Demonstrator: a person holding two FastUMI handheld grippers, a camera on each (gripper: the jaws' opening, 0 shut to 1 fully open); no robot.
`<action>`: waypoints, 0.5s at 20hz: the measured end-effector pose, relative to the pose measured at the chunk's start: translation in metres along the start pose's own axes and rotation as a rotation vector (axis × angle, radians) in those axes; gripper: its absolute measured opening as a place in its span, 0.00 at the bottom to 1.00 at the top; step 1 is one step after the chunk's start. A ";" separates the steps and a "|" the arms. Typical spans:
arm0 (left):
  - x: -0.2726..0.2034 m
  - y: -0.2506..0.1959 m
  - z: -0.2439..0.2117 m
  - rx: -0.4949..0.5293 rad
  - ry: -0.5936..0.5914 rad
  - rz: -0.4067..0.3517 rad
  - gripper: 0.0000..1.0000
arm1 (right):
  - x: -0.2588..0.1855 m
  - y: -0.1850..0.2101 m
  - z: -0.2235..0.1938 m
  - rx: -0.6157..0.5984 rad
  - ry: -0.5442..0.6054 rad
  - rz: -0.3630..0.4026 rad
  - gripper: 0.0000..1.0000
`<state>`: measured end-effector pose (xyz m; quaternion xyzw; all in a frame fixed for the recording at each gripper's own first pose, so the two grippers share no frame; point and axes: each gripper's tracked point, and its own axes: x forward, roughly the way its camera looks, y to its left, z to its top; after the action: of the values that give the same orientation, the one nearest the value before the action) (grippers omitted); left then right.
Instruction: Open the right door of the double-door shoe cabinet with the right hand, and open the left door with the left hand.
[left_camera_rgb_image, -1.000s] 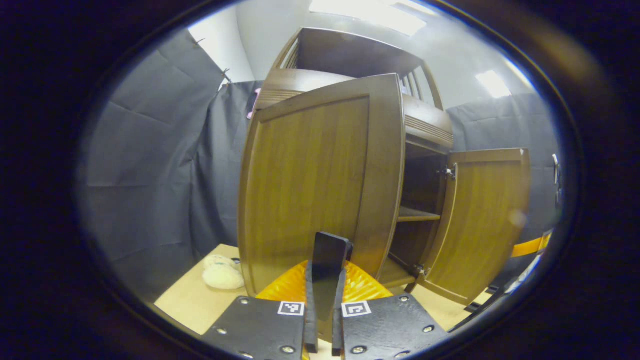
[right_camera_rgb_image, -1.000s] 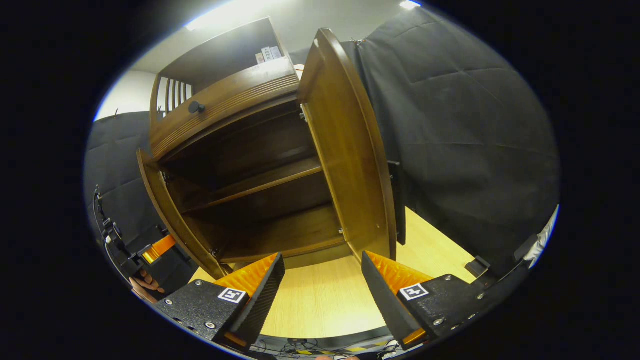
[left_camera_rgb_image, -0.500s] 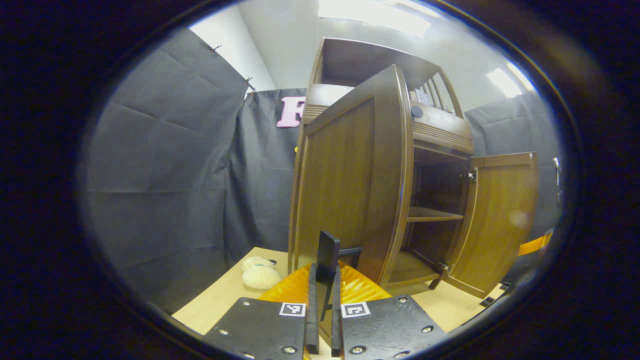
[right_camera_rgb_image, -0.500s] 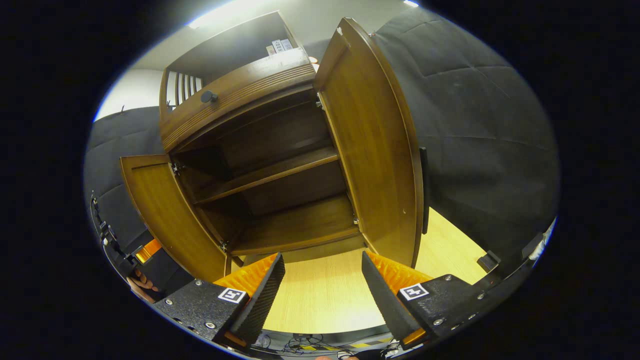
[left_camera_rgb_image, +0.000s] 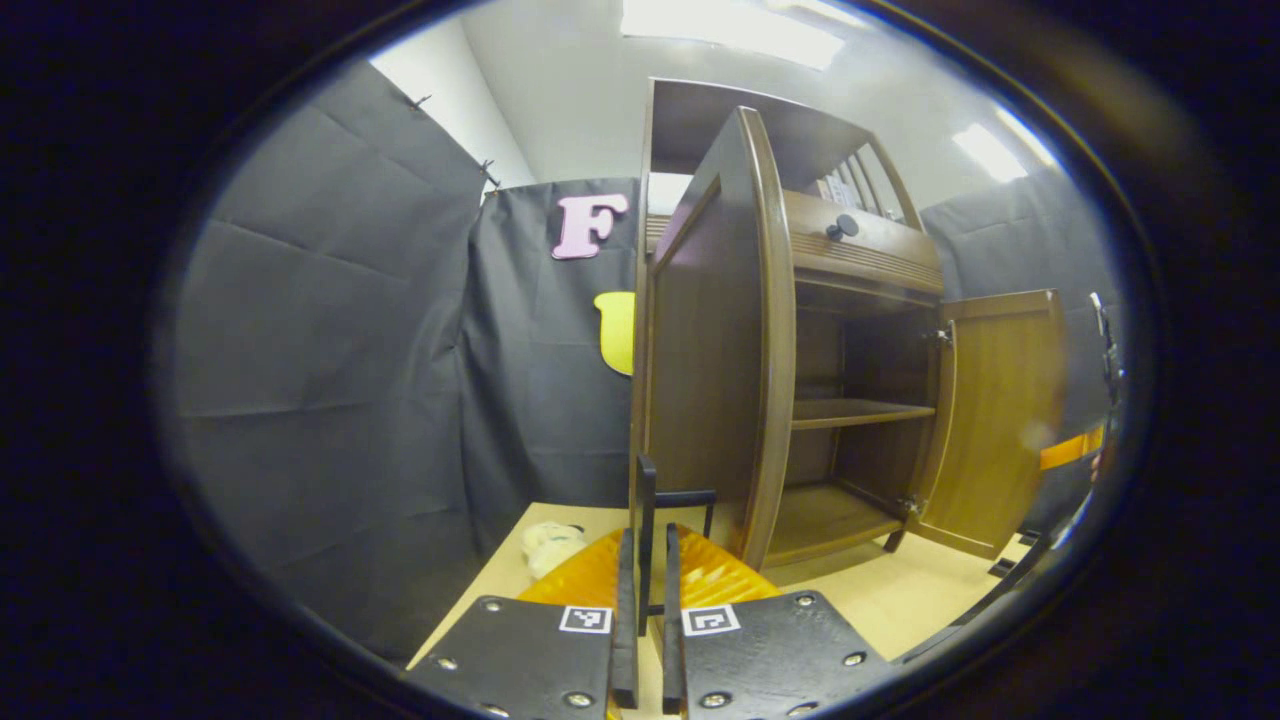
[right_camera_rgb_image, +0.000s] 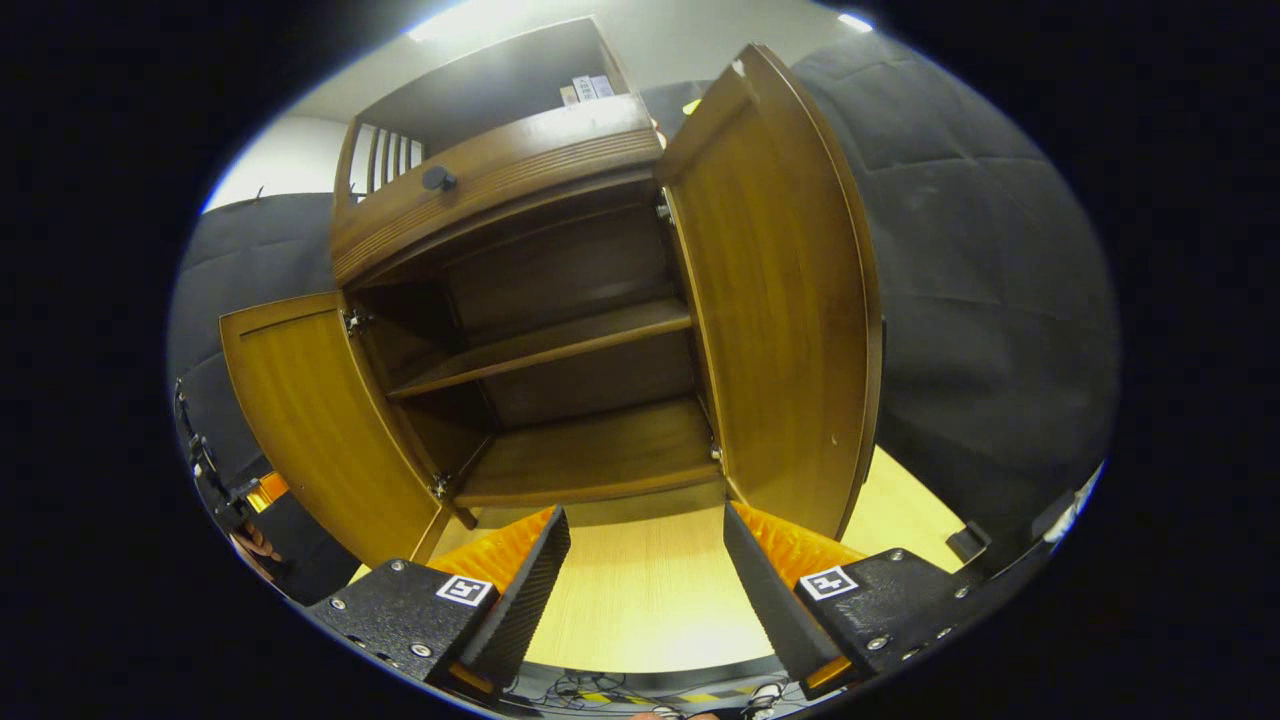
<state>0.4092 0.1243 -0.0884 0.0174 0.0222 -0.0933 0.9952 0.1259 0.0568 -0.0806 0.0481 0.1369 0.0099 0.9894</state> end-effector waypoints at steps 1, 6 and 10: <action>-0.002 0.002 0.001 -0.021 -0.004 0.007 0.12 | 0.000 -0.001 0.006 -0.008 -0.013 -0.005 0.92; -0.018 0.029 0.003 -0.044 -0.029 0.146 0.07 | 0.002 -0.004 0.023 -0.017 -0.064 0.002 0.92; -0.025 0.039 0.013 -0.035 -0.034 0.229 0.05 | 0.002 -0.011 0.023 -0.041 -0.067 0.039 0.95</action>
<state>0.3921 0.1664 -0.0727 0.0008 0.0049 0.0209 0.9998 0.1339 0.0434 -0.0604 0.0309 0.1028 0.0302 0.9938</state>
